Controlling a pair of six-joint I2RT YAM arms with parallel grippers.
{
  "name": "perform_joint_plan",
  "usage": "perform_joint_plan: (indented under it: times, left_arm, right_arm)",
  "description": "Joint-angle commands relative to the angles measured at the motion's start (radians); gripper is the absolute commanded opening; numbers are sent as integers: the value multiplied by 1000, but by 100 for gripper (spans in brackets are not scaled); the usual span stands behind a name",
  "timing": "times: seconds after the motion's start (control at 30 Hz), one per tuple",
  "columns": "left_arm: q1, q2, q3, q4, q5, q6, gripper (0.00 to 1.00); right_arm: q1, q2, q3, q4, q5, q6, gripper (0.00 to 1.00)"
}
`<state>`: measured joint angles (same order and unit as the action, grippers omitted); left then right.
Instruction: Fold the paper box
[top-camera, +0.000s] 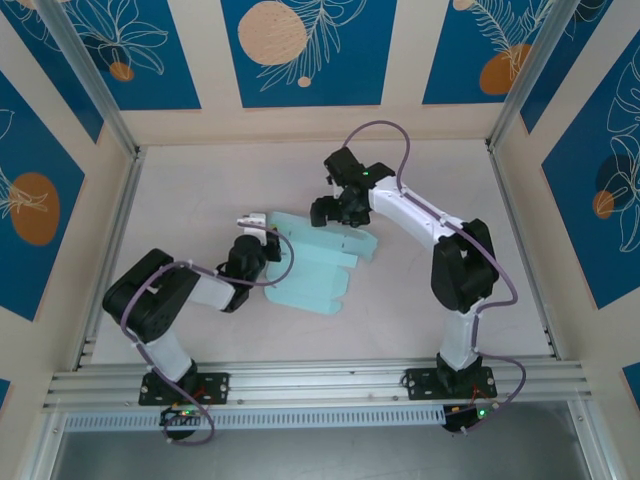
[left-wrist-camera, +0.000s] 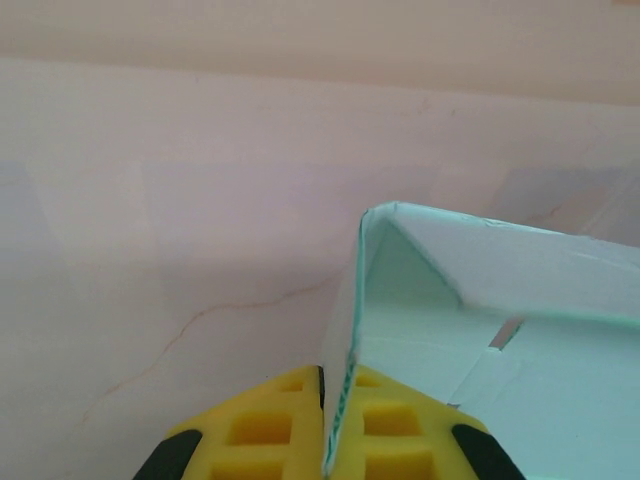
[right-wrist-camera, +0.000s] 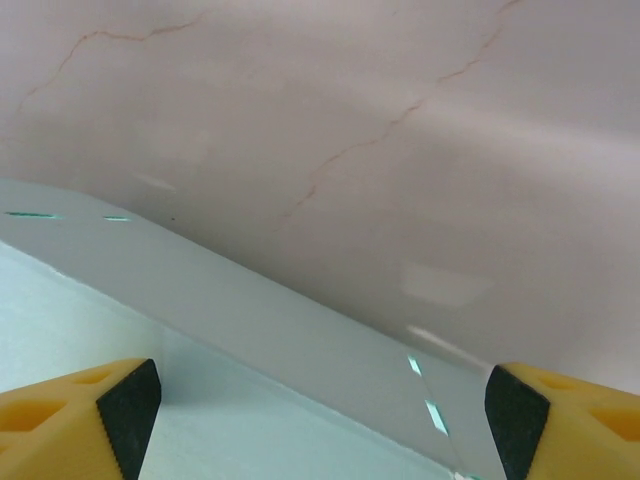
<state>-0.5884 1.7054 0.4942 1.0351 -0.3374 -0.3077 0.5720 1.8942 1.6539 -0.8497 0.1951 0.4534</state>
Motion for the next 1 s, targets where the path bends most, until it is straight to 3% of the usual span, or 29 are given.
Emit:
perform_joint_plan:
  times: [0.0,0.17,0.4,0.67,0.83,0.97]
  left_arm:
    - [-28,17,43,161,-148,3,0]
    - [-65,63,84,163,-181,13,0]
    - [-71,90,69,118,-187,-78,0]
    - [-69,46,64,-36,-156,-82,0]
    - [-53,25,52,-51,-135,-59,0]
    - [-42,12,55,-71,-111,-39,0]
  right_arm:
    - [6,-65,-41,-61,91,23,86]
    - [24,-130,-110,-24,136,93,86]
    - [29,-134,-177,61,164,113,84]
    - [64,-185,-275,296,32,-195,80]
    - [65,-172,-224,264,-20,-312,67]
    - [68,-182,-220,274,-100,-379,63]
